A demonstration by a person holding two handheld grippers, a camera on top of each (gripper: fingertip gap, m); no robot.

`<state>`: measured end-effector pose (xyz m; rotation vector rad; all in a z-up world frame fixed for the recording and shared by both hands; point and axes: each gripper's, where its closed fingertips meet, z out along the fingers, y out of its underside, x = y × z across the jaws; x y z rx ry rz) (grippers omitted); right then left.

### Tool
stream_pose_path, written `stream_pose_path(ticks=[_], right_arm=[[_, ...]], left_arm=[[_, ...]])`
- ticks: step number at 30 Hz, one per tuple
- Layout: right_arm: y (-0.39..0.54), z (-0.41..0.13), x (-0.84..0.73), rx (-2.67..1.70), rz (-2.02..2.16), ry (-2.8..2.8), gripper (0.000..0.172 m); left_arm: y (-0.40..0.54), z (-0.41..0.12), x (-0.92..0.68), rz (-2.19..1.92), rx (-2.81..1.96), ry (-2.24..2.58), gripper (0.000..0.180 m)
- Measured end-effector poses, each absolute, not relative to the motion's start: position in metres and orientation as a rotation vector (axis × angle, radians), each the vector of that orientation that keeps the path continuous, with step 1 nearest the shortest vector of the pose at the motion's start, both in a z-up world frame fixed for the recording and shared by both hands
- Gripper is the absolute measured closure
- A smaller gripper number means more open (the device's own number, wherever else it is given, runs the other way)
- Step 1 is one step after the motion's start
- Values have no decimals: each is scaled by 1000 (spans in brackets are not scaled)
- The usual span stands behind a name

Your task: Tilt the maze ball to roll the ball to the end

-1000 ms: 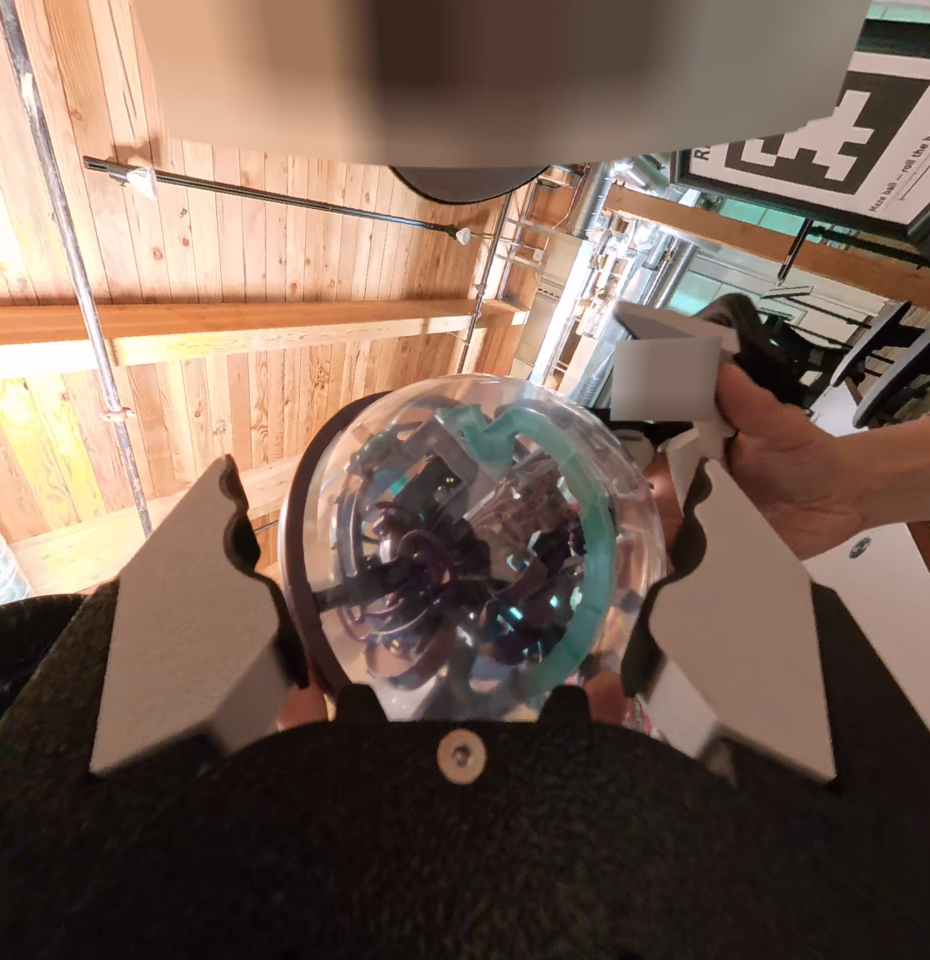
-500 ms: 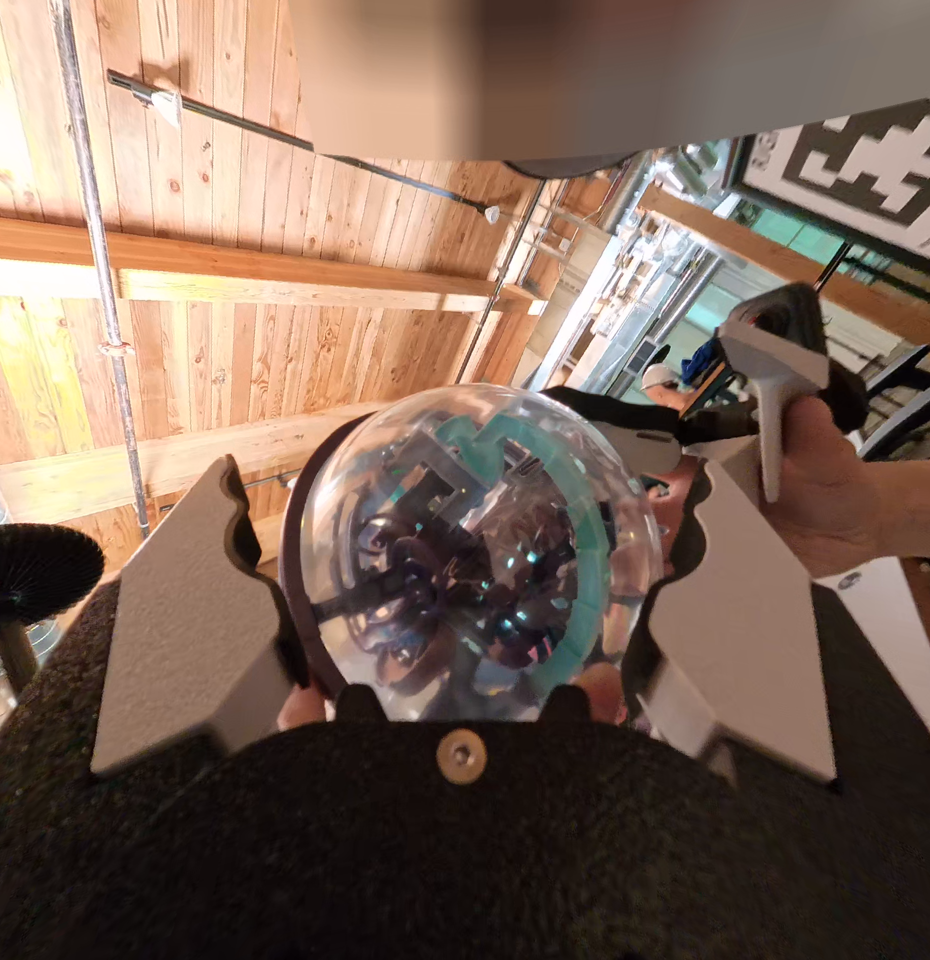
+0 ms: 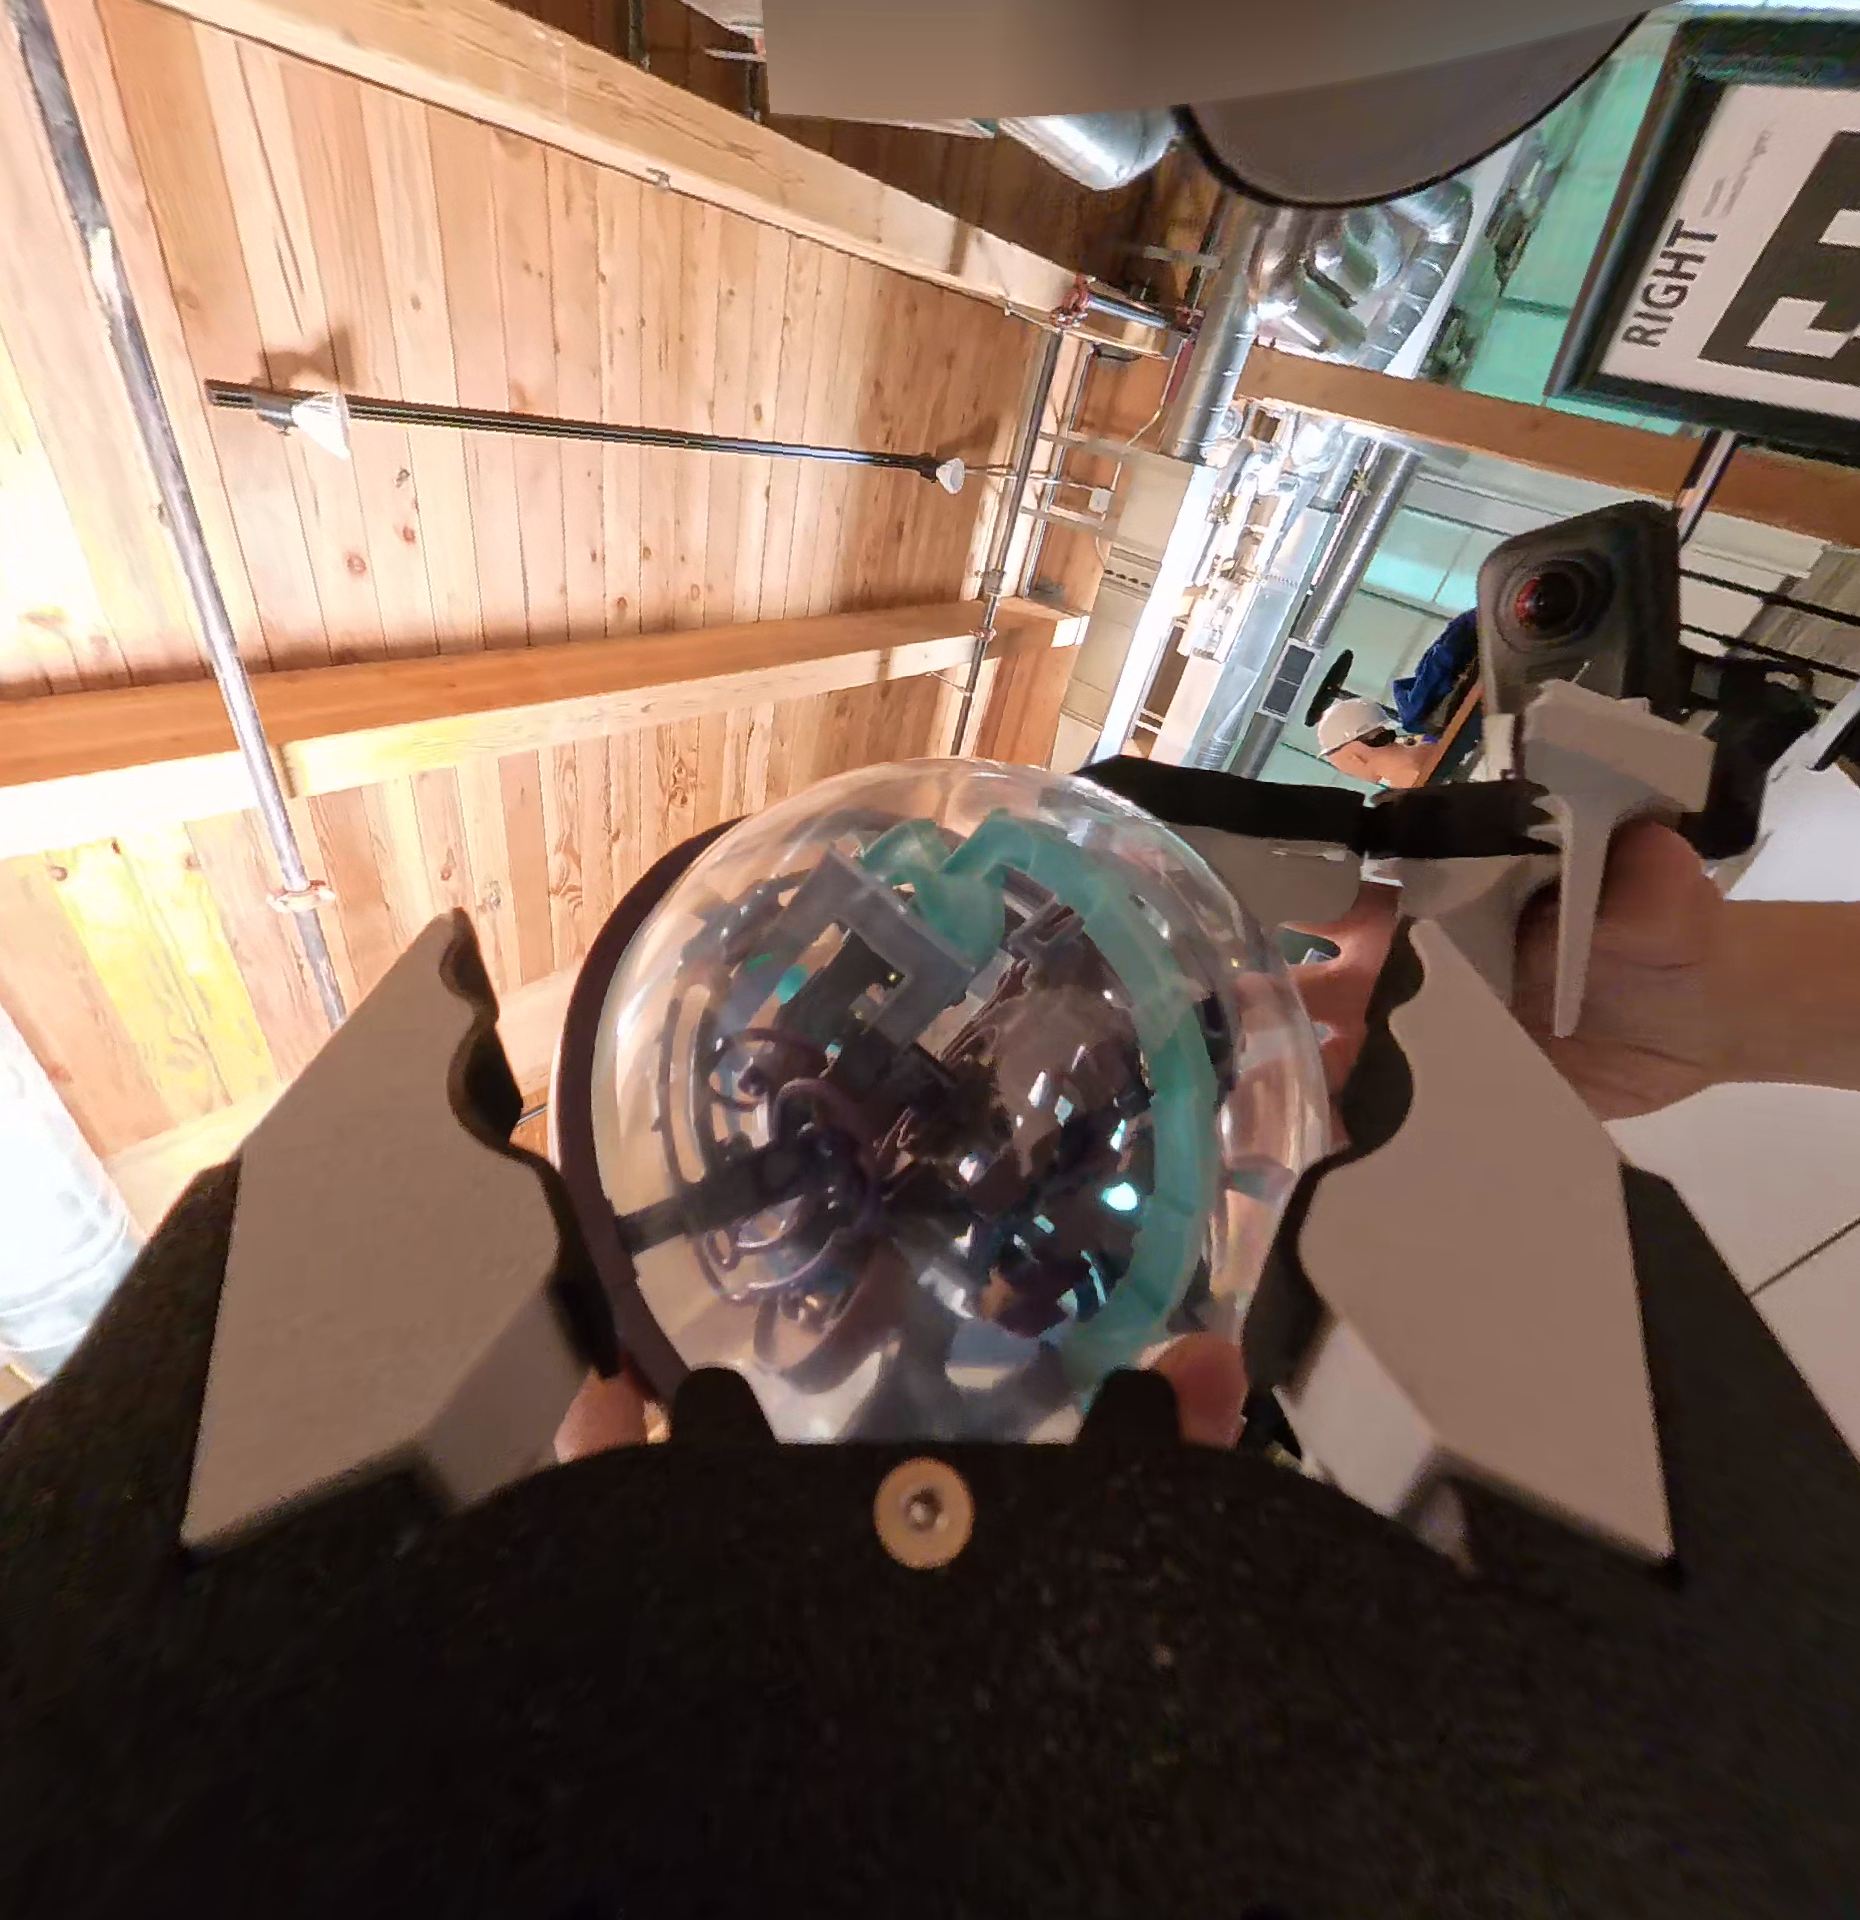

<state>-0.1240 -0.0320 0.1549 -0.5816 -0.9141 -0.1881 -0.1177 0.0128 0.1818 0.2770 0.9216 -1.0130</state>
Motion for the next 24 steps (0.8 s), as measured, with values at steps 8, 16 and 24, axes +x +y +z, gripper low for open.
stream_pose_path(ticks=[8, 16, 24], right_arm=[[-61, 180, -158, -501, -241, -977, 73], [-84, 197, -179, -415, -282, -1015, 76], [-87, 203, -184, -387, -317, -1005, 75]], left_arm=[[-18, 214, -153, -945, 404, 939, 24], [-44, 229, -180, -843, 510, 908, 24], [-51, 235, -184, -820, 517, 904, 24]])
